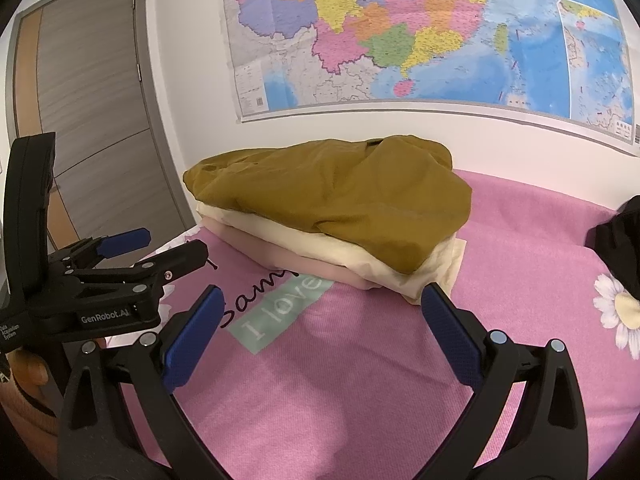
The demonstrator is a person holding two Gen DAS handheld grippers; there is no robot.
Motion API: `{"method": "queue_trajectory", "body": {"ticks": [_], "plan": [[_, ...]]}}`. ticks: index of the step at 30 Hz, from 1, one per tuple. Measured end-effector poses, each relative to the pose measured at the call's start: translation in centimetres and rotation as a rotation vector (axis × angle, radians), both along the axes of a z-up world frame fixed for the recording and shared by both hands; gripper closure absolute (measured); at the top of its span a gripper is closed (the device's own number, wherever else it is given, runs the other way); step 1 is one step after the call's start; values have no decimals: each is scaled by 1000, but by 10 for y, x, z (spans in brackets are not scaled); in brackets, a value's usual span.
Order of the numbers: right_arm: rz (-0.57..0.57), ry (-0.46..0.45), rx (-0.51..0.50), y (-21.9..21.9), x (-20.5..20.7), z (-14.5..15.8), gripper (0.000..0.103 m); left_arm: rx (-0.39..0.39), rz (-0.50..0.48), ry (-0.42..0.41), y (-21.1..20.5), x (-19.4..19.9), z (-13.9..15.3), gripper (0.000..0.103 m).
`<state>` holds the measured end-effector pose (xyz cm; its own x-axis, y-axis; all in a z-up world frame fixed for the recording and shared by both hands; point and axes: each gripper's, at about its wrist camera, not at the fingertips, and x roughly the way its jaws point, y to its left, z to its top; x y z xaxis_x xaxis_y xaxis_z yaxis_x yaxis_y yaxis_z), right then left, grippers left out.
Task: Fold large clothes
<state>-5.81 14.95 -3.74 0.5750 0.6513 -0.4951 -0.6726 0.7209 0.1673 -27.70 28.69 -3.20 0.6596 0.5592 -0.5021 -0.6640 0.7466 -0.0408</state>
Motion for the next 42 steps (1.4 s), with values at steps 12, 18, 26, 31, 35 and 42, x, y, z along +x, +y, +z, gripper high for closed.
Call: {"method": "queue_trajectory", "body": {"ticks": [12, 18, 26, 31, 35, 42], "plan": [[3, 2, -3, 0, -1, -1, 6, -3, 0, 7, 1, 2, -2, 7], [3, 6, -4, 1, 0, -2, 6, -7, -2, 12, 2, 3, -3, 7], [5, 10, -3, 1, -1, -3, 6, -14, 3, 17, 3, 2, -6, 7], [3, 11, -4, 1, -1, -3, 6, -15, 2, 16, 3, 2, -6, 7], [3, 12, -1, 1, -1, -2, 6, -18, 2, 14, 4, 2, -6, 7], [4, 11, 2, 1, -1, -1, 6, -24, 4, 15, 4, 2, -6, 7]]}}
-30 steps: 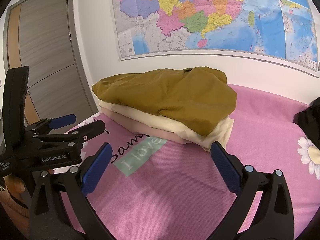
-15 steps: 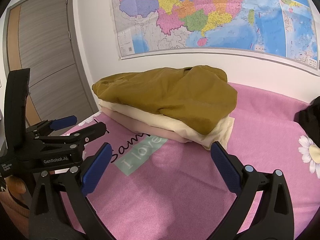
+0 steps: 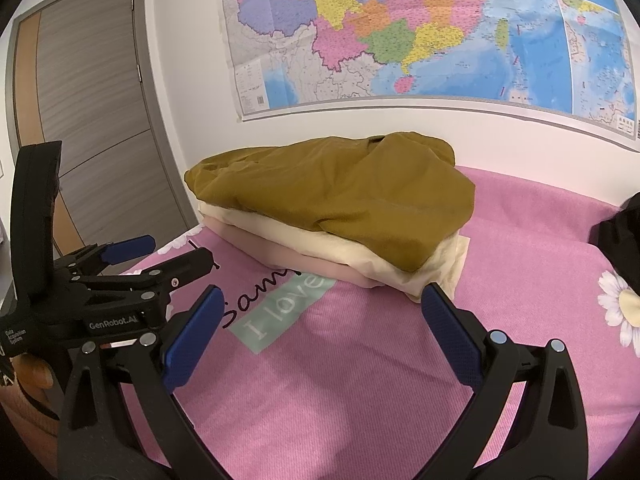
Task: Fold large clothes
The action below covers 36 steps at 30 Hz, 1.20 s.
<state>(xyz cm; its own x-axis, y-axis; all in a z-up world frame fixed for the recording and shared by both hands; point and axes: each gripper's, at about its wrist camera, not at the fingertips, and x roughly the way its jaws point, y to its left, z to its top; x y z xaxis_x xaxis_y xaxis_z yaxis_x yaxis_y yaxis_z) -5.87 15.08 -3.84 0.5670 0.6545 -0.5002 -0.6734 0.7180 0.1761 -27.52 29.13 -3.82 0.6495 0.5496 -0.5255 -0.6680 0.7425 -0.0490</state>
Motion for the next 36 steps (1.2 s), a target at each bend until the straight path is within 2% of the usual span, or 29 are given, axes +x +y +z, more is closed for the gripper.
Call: {"method": "queue_trajectory", "body": {"ticks": [36], "plan": [[-2, 4, 8, 0, 1, 0, 6, 1, -10, 6, 0, 3, 0, 7]]}}
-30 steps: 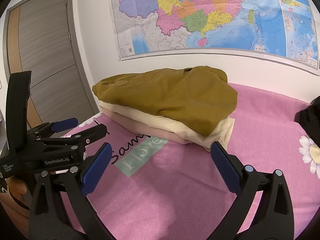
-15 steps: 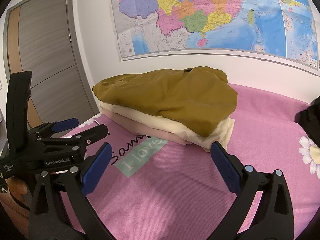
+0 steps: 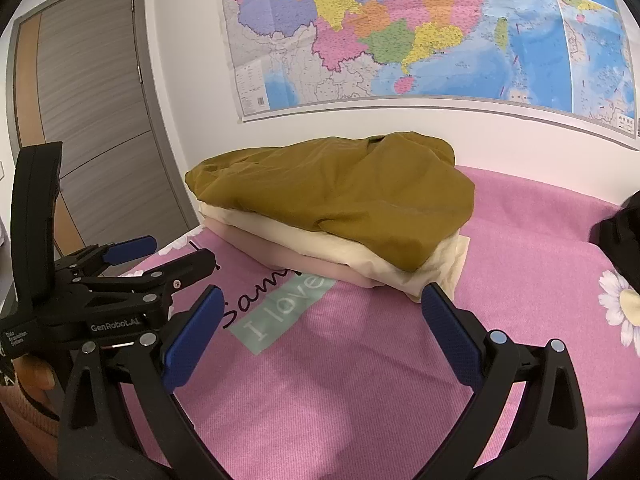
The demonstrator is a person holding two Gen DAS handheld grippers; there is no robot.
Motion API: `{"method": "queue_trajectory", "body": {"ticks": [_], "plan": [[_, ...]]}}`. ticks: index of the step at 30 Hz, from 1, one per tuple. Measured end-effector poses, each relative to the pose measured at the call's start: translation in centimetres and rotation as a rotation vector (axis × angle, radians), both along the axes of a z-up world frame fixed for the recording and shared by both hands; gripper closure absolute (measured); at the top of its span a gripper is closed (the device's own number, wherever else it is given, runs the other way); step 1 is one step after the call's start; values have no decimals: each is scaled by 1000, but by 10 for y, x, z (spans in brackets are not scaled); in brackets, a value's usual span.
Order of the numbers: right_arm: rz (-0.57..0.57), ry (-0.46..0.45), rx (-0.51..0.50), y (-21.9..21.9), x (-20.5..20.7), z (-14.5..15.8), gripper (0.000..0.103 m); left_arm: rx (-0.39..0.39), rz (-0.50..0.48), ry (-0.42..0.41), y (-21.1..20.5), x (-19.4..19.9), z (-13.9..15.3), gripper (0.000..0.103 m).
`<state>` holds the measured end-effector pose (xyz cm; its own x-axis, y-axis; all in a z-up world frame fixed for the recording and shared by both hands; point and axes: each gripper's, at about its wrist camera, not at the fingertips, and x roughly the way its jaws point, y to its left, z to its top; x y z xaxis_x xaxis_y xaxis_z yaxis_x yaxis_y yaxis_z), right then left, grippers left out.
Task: Fold large clothes
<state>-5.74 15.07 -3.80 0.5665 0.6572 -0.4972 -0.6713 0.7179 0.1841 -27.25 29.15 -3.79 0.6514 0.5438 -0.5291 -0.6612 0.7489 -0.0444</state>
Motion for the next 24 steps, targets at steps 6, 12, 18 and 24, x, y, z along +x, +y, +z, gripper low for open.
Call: {"method": "queue_trajectory", "body": {"ticks": [6, 12, 18, 24], "plan": [[0, 2, -2, 0, 0, 0, 6, -1, -1, 1, 0, 0, 0, 7], [2, 3, 2, -1, -1, -1, 6, 17, -12, 2, -4, 1, -1, 7], [-50, 4, 12, -20, -2, -2, 6, 7, -71, 0, -16, 13, -2, 7], [-189, 8, 15, -71, -4, -5, 6, -75, -247, 16, -43, 50, -13, 7]]}}
